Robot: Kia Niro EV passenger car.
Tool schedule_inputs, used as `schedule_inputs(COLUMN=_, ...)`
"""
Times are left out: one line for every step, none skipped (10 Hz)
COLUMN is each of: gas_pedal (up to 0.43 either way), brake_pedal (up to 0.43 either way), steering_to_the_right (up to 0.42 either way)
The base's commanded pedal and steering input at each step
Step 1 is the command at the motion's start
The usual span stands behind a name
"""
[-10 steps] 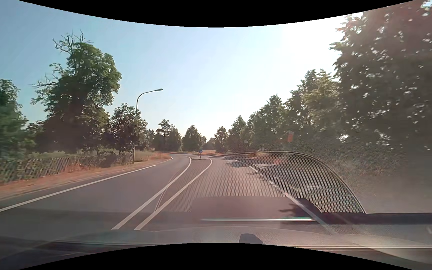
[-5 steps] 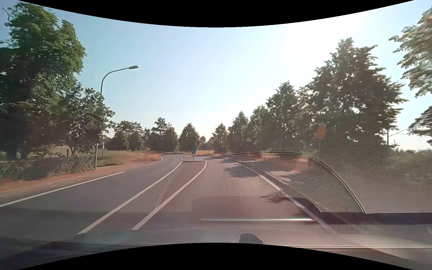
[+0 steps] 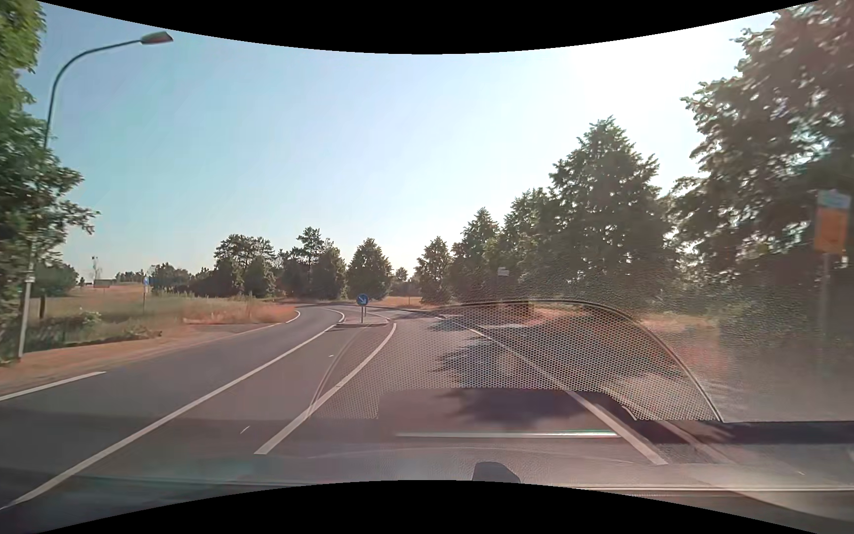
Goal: Follow the waypoints while adhering to traffic rules and regulations
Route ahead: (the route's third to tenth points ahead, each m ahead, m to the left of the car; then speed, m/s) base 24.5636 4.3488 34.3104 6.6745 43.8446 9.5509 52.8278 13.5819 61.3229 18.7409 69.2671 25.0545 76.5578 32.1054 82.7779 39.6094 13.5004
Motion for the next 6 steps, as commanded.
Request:
schedule_inputs(gas_pedal=0.028, brake_pedal=0.000, steering_to_the_right=-0.015)
schedule_inputs(gas_pedal=0.028, brake_pedal=0.000, steering_to_the_right=-0.019)
schedule_inputs(gas_pedal=0.028, brake_pedal=0.000, steering_to_the_right=-0.023)
schedule_inputs(gas_pedal=0.028, brake_pedal=0.000, steering_to_the_right=-0.027)
schedule_inputs(gas_pedal=0.028, brake_pedal=0.000, steering_to_the_right=-0.030)
schedule_inputs(gas_pedal=0.028, brake_pedal=0.000, steering_to_the_right=-0.034)
